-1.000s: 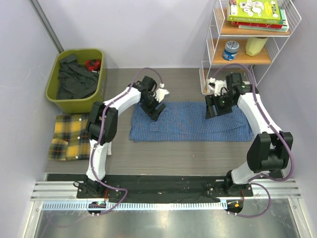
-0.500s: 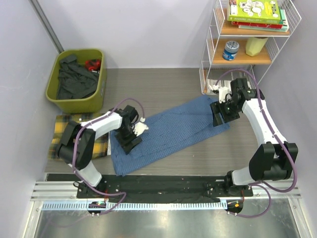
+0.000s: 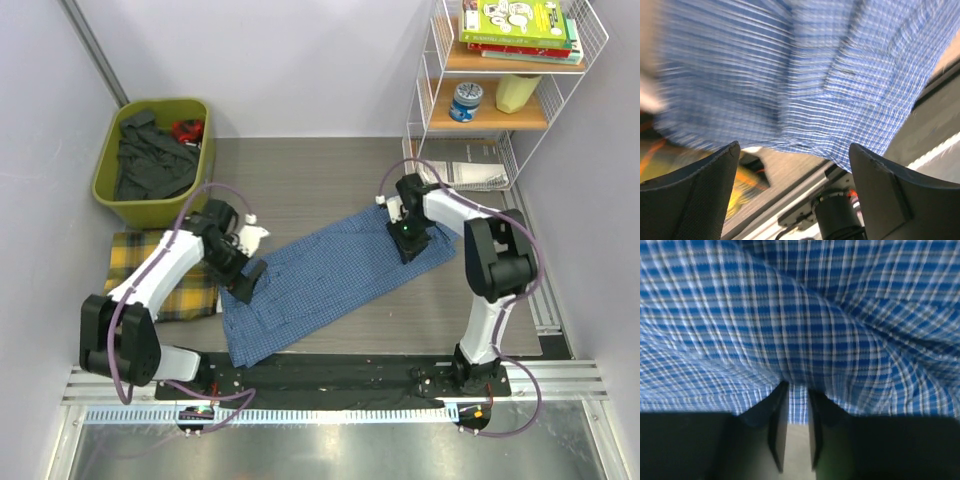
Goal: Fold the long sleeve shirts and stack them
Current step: Fold the shirt
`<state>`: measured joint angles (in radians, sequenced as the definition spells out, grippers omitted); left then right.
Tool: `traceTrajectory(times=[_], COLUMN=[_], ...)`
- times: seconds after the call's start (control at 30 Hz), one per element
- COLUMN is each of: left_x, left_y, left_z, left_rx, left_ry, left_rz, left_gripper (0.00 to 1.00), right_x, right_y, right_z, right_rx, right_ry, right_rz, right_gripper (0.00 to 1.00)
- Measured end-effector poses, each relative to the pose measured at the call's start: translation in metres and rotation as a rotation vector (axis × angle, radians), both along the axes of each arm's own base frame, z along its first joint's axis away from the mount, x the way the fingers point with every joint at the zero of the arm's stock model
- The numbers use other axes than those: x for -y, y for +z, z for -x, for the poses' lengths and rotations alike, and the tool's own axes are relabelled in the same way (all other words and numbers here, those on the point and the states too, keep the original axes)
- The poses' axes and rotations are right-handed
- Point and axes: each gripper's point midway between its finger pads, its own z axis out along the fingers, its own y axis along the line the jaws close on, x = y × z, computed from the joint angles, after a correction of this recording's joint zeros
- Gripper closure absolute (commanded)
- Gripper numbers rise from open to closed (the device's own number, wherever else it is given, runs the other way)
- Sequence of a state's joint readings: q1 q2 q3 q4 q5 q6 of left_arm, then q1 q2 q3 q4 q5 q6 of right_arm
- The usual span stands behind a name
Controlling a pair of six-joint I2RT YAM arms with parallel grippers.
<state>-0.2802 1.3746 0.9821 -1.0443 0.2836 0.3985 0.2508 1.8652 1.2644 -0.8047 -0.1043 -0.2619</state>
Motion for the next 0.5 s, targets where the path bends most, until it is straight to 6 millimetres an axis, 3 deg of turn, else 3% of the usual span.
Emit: traceTrajectory(times=[0.07, 0.17, 0.3, 0.4, 0.5], left_x=[-0.009, -0.027, -0.037, -0.037, -0.030], left_y=[0.012, 0.035, 0.059, 0.065, 0.064], left_z=[-0.018, -0.046, -0.061, -0.068, -0.068], left_rx=[0.056, 0.199, 0.316, 0.338, 0.310], left_ry=[0.075, 0.181, 0.243, 0.268, 0.282], left_rz=[0.036, 0.072, 0.101, 0.126, 0.169], left_gripper=[0.00, 0.00, 0.00, 0.00, 0.00], right_x=[-0.006, -0.022, -0.062, -0.104, -0.147], right_y=[-0.007, -0.008, -0.007, -0.004, 0.004], right_z=[-0.006, -0.029, -0.069, -0.113, -0.178], right_rx=[-0.027, 0.015, 0.070, 0.151, 0.328], right_ry=[0.012, 0.045, 0.135, 0.216, 0.275], right_rz=[0.021, 0.028, 0.040, 0.039, 0.034], right_gripper=[0.78, 0.79, 0.79, 0.78, 0.73])
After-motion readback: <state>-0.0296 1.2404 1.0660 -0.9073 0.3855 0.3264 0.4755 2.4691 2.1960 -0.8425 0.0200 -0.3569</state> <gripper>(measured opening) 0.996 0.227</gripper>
